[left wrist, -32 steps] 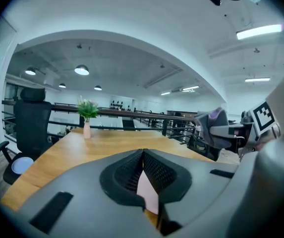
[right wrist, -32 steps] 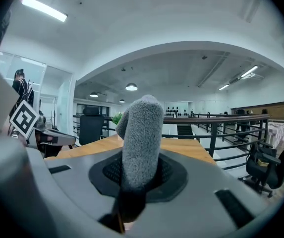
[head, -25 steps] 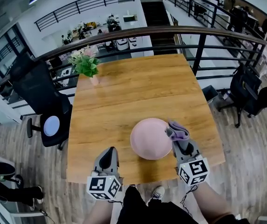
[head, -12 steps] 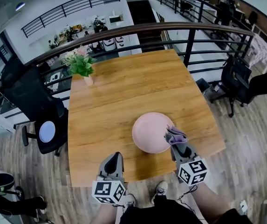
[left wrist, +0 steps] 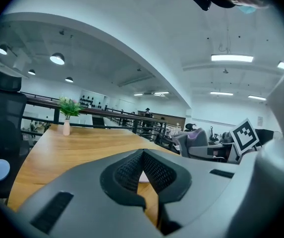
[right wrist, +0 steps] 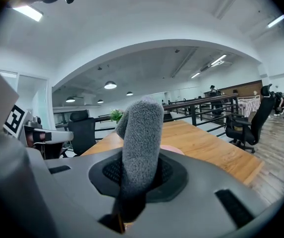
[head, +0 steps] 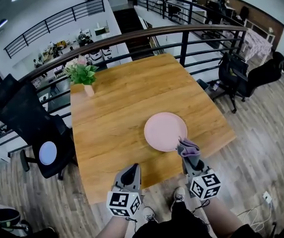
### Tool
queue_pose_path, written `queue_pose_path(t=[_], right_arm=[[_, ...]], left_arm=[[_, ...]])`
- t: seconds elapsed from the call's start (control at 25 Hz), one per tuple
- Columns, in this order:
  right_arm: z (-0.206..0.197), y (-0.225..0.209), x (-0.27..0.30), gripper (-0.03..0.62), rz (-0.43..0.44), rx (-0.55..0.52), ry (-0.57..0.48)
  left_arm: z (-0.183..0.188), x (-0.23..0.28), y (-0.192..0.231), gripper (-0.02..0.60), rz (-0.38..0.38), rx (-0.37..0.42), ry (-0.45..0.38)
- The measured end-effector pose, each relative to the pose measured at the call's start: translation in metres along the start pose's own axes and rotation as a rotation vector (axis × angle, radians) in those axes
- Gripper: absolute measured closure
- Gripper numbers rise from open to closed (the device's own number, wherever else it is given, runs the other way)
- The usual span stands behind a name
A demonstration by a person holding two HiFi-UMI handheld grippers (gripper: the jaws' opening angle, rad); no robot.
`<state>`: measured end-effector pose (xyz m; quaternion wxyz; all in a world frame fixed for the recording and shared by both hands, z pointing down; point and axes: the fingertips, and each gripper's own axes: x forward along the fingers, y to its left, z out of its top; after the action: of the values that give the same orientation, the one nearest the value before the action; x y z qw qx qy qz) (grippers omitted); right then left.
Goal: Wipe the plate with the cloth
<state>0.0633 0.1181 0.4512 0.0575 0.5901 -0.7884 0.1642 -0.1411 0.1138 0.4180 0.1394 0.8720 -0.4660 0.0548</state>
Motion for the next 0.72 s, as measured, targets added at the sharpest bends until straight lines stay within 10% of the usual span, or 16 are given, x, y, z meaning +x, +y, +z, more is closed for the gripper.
queue_pose_path(t=[0.72], right_arm=[[-0.014,0.026,-0.117,0.522,-0.144,0.014,-0.044]], left_arm=[[-0.022,-0.05,-0.064,0.563,-0.189,0.04,0.049]])
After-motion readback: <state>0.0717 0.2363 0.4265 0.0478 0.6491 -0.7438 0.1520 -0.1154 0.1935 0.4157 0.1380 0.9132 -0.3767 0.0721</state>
